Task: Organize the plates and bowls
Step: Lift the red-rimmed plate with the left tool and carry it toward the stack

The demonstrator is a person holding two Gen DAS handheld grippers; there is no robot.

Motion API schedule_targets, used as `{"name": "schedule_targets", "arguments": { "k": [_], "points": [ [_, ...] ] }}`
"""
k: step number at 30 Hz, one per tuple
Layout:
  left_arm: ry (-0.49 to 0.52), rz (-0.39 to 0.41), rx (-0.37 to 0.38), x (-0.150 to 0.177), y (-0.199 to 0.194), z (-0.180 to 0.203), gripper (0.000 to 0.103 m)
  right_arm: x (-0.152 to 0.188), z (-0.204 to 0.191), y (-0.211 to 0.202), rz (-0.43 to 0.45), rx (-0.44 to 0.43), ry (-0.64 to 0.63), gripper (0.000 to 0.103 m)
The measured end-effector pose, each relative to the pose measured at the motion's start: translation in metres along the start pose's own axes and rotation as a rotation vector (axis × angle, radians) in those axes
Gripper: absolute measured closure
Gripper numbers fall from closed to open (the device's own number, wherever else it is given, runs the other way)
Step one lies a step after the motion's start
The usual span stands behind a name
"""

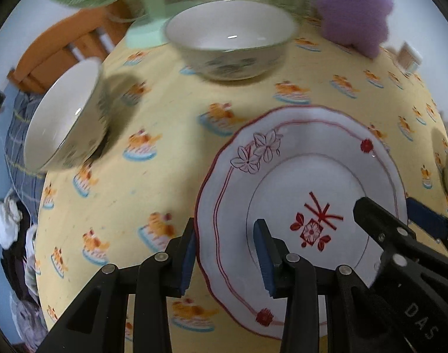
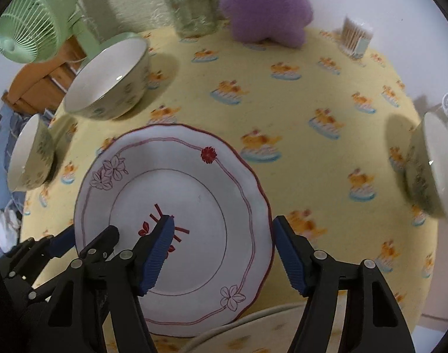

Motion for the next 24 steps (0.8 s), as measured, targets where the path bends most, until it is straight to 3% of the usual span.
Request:
{"name": "schedule_targets", "arguments": {
  "k": [3, 12, 17, 24],
  "points": [
    [-0.005, 0.001, 0.021, 0.006, 0.000, -0.011, 0.065, 0.004, -0.015, 0.000, 0.015, 0.019, -0.035, 0.032],
    [0.027, 0.044, 0.047, 0.004, -0.001, -0.005, 0.048, 0.001, -0.013, 0.013, 0.002, 0.059, -0.027, 0.037],
    [0.022, 0.058, 0.055, -0.011, 0.009, -0.007, 0.048, -0.003, -0.003, 0.025, -0.016, 0.064, 0.007, 0.053],
    [0.007, 0.051, 0.043, -0.010, 0.003, -0.014, 0.050, -0.002, -0.010, 0.021, -0.039, 0.090, -0.002, 0.053]
  ]
}}
Point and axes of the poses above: each gripper's, at about its wrist camera, not at the fingertips, and y roughly the way its jaws point, z to its right, x to its underside, the point moved 10 cm from there along y, roughly the way its jaws point, and after that the axes turned 4 degrees about z, right-handed, at the moved point
